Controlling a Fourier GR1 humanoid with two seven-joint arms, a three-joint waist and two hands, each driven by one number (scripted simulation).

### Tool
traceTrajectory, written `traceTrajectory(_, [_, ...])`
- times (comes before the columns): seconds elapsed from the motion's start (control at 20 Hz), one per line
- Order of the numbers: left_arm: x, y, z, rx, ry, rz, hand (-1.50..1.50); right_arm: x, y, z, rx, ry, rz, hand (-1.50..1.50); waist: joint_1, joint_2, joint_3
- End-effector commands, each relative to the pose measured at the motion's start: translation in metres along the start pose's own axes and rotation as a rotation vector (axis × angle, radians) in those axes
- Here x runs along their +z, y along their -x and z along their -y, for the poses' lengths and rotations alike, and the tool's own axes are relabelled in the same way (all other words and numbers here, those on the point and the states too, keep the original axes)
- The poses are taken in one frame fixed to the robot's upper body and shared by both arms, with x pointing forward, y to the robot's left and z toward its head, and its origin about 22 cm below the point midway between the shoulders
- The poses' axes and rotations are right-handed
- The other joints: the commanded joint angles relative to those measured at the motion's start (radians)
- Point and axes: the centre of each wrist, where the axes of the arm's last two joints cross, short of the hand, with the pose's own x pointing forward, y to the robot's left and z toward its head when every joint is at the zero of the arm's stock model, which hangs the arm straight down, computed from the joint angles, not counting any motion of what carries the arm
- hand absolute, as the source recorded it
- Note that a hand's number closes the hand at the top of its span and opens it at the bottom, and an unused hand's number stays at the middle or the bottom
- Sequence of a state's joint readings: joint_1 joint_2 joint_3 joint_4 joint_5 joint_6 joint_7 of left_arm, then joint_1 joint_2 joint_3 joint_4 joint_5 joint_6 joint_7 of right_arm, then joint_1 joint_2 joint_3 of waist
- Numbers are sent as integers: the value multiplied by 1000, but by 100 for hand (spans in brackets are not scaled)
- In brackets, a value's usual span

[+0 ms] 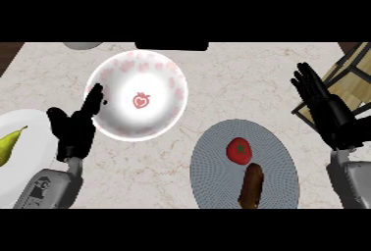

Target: Pick the tomato from the placemat and place it in the tiered shelf

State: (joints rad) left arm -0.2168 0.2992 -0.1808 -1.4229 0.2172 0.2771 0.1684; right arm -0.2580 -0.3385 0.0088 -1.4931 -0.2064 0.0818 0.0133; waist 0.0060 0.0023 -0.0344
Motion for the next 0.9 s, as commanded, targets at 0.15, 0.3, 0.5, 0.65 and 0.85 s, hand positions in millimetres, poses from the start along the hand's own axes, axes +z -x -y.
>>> traceTrajectory(0.15, [16, -21, -33, -35, -97, 157, 0, -23, -23, -45, 0, 114, -13, 150, 13, -7, 34])
traceTrajectory(0.3, [13, -18, -25, -24, -113, 165, 0, -6, 6, 0, 236, 517, -129, 150, -15, -11, 26])
traceTrajectory(0.5, [26, -29, -38, -13, -131, 176, 0, -4, -1, -62, -186, 486, -21, -150, -2, -6, 35])
traceTrajectory(0.65, [32, -22, -43, 4, -120, 166, 0, 25, -14, -62, -138, 329, 62, -150, -8, -5, 34])
traceTrajectory(0.85, [43, -24, -39, -17, -134, 170, 0, 33, -61, -48, 83, 132, -54, -150, -10, -13, 33])
